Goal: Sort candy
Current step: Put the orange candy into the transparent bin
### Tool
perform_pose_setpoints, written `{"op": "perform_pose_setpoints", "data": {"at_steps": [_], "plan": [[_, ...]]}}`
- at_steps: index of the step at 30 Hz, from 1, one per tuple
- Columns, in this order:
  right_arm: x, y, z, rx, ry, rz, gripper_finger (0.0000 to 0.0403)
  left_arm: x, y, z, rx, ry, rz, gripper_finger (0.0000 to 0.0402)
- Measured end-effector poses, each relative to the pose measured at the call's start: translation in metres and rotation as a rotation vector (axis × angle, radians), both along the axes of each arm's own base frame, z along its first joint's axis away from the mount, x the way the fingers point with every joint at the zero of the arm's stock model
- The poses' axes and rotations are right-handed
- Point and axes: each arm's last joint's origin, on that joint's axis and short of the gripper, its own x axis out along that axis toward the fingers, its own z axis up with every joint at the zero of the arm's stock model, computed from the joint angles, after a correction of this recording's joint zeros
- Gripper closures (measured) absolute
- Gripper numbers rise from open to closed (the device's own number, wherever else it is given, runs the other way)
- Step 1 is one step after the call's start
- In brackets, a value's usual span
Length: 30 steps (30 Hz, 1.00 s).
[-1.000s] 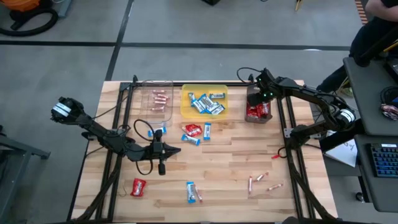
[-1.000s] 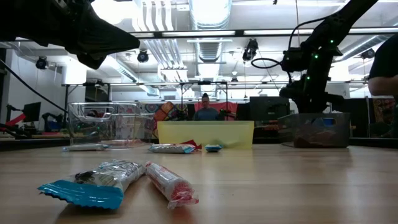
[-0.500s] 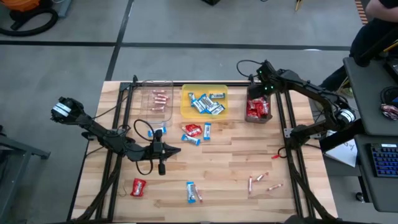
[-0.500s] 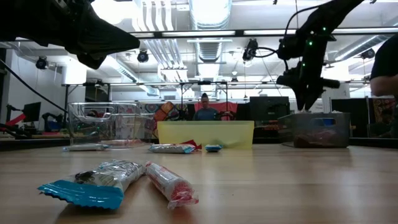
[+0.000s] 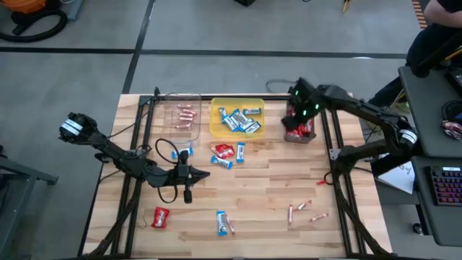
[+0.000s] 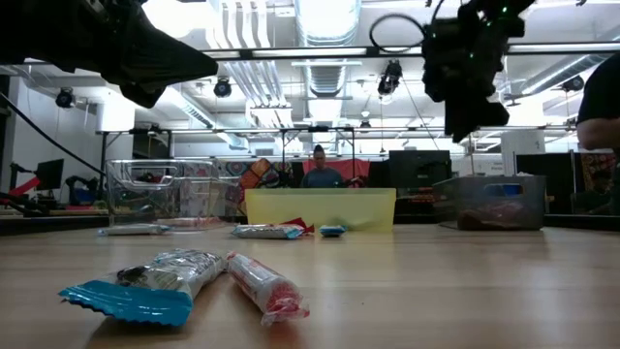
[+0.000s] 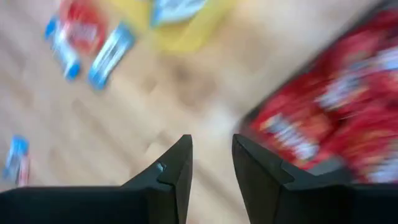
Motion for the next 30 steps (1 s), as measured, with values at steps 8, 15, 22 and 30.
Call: {"op": "perform_pose_setpoints", "data": {"at_steps": [8, 15, 22, 30], "plan": [[0.030, 0.092, -0.025, 0.086, 0.115, 0.212, 0.0296, 0.000, 0.000, 0.000, 0.000, 0.000, 0.000, 0.0402], [0.036, 0.150, -0.031, 0.079, 0.179, 0.254, 0.0318, 0.000, 0.000, 0.000, 0.000, 0.000, 0.000, 0.0402], [0.036, 0.182, -0.031, 0.151, 0.190, 0.141, 0.0291, 0.000, 0.000, 0.000, 0.001, 0.000, 0.000, 0.0402], [0.034, 0.203, -0.030, 0.284, 0.221, 0.009, 0.0232, 0.000, 0.001, 0.001, 0.024, -0.002, 0.016, 0.0402]]}}
